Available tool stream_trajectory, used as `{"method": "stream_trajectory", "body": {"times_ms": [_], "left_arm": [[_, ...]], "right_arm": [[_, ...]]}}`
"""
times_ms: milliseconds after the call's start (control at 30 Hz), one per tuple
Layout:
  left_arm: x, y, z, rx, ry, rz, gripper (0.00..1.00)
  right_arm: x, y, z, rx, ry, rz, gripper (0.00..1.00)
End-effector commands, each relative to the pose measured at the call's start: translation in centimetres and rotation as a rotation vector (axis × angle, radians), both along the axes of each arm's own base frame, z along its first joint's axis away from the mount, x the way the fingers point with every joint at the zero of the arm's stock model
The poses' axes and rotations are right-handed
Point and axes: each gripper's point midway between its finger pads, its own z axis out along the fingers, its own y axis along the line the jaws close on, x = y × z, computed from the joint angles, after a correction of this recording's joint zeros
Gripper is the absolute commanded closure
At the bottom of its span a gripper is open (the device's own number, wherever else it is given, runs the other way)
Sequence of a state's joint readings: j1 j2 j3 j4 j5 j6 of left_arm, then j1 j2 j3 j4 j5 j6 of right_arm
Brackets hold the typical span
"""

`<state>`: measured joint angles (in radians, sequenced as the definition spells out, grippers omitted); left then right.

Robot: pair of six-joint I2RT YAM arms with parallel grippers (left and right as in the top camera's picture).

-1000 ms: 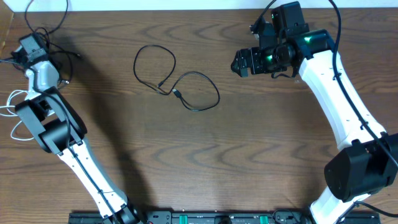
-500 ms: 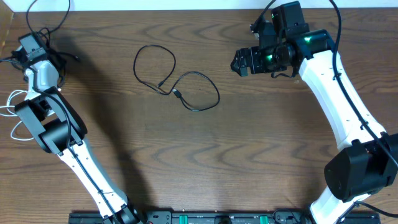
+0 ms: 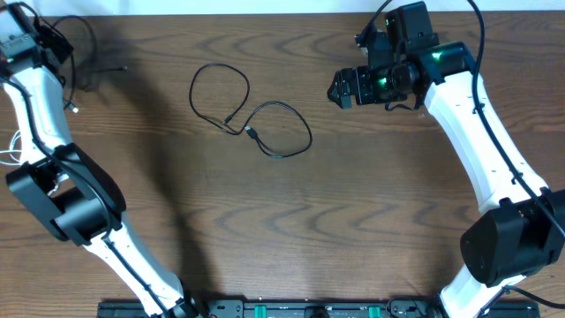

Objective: Untangle cables
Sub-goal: 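Lay the black cable down at the upper left with the left gripper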

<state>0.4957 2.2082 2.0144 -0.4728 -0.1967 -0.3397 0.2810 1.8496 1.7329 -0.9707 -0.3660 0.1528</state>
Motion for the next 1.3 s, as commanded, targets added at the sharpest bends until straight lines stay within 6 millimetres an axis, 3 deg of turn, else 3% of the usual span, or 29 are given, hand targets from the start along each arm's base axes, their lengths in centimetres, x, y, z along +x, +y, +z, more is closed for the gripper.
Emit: {"method": "stream_trajectory", "body": {"times_ms": [0, 67, 133, 167, 333, 467, 533, 667, 800, 967, 1100, 1267], "left_arm": [[-0.5, -0.7, -0.3, -0.033, 0.027, -0.023, 0.01], [-0.9, -0.9, -1.4, -0.046, 0.065, -0.029, 0.02], [-0.9, -0.9, -2.8, -0.034, 0.12, -0.068, 0.18], [-0.9, -0.9, -3.6, -0.023, 0.149, -0.092, 0.2], [-0.6, -0.6, -6.2, 0.042, 0.27, -0.219, 0.21], [0.0, -1.7, -6.3, 0.033, 0.271, -0.315, 0.16], [1.3, -3.6, -6.1, -0.041, 0.188, -0.416, 0.1], [3.3, -8.0, -5.2, -0.197, 0.019, -0.665, 0.07], [3.7, -9.1, -4.2, -0.254, -0.066, -0.744, 0.0], [3.5, -9.8, -3.2, -0.318, -0.145, -0.811, 0.03], [3.2, -11.5, -1.5, -0.418, -0.261, -0.92, 0.02], [2.0, -11.7, -2.5, -0.602, -0.239, -0.788, 0.02]], "right_arm": [[-0.4, 0.3, 1.7, 0.011, -0.026, 0.001, 0.02], [-0.6, 0.2, 1.6, 0.006, -0.02, 0.007, 0.02], [-0.7, 0.2, 1.5, 0.005, -0.014, 0.006, 0.02], [-0.8, 0.2, 1.5, 0.004, -0.011, 0.006, 0.02], [-0.9, 0.2, 1.5, 0.009, -0.007, 0.009, 0.02], [-0.9, 0.3, 1.5, 0.01, -0.008, 0.009, 0.02], [-0.9, 0.3, 1.5, 0.01, -0.007, 0.009, 0.02], [-1.0, 0.3, 1.5, 0.012, -0.003, 0.011, 0.02], [-1.1, 0.2, 1.4, 0.009, 0.004, 0.011, 0.02], [-1.2, 0.2, 1.4, 0.007, 0.004, 0.015, 0.02], [-1.2, 0.2, 1.4, 0.007, 0.002, 0.017, 0.02], [-1.2, 0.2, 1.4, 0.007, 0.002, 0.017, 0.02]]}}
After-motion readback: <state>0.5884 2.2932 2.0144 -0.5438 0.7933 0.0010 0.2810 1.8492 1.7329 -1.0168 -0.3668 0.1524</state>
